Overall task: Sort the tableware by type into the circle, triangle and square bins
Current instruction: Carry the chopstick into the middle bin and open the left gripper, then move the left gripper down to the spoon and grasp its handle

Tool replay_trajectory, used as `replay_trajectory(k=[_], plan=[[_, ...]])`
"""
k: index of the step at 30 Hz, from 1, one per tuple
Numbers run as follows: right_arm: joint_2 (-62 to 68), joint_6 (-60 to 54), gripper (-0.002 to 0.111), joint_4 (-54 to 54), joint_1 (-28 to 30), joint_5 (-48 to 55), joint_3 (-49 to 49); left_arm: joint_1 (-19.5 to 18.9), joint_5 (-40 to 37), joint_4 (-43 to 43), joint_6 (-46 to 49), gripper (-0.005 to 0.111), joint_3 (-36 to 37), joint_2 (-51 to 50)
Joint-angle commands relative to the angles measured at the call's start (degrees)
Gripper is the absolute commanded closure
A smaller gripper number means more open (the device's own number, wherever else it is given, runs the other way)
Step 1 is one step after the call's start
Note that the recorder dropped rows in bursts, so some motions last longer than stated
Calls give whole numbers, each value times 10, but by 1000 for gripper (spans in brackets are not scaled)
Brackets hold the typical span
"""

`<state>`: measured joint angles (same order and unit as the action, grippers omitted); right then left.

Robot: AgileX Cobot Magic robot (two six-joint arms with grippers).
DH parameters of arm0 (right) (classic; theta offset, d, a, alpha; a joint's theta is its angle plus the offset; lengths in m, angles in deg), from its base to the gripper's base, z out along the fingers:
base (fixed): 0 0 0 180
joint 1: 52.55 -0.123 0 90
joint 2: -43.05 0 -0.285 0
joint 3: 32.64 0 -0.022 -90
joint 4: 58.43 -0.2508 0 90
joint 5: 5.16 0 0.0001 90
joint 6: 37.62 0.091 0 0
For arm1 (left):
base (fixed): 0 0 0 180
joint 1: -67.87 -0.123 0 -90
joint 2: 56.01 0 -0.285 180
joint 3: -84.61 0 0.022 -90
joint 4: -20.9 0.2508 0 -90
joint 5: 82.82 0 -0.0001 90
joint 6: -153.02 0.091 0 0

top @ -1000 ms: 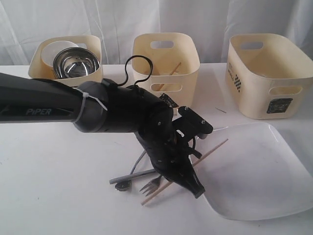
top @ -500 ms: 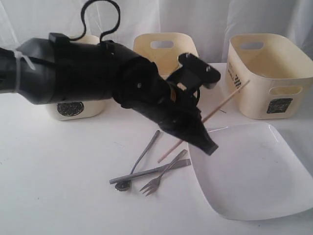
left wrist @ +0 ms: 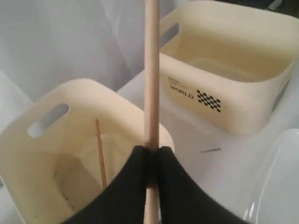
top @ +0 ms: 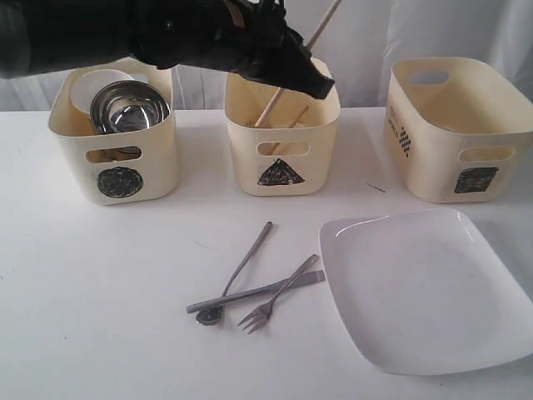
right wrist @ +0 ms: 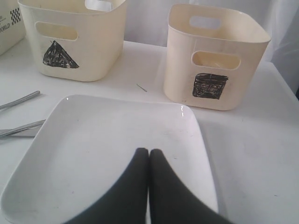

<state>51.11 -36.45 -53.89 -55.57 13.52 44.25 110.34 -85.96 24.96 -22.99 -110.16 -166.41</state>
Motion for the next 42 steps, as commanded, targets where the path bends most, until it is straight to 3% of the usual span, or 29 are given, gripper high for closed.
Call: replay_trajectory(k=[1,6,9,13,14,23,27,30,36,42], plan=[[-3,1,108,0,1,-6,3,-7,50,-1,35,107,-40,-47],[-3,1,108,0,1,-6,3,-41,84,-1,37,107,-100,-129],[-3,1,108,0,1,-6,3,-52,58,-1,41,104,-115,-150],[-3,2,108,0,1,-6,3,-52,44,-1,41,65,-115,-151],[-3,2,108,0,1,-6,3,-52,31,-1,41,60,-115,-149],[-3,2,108,0,1,-6,3,-51,-220,-9,40,73,-95,-69],[-3,2,108,0,1,-6,3,-51,-303,-97,105,73,-35,-20],[-3,2,108,0,1,-6,3,-47,-314,-154,148,73,26,16],[-3,2,108,0,1,-6,3,-40,-313,-187,151,73,125,52],[-3,2,108,0,1,-6,3,-40,-277,-214,159,73,173,46]])
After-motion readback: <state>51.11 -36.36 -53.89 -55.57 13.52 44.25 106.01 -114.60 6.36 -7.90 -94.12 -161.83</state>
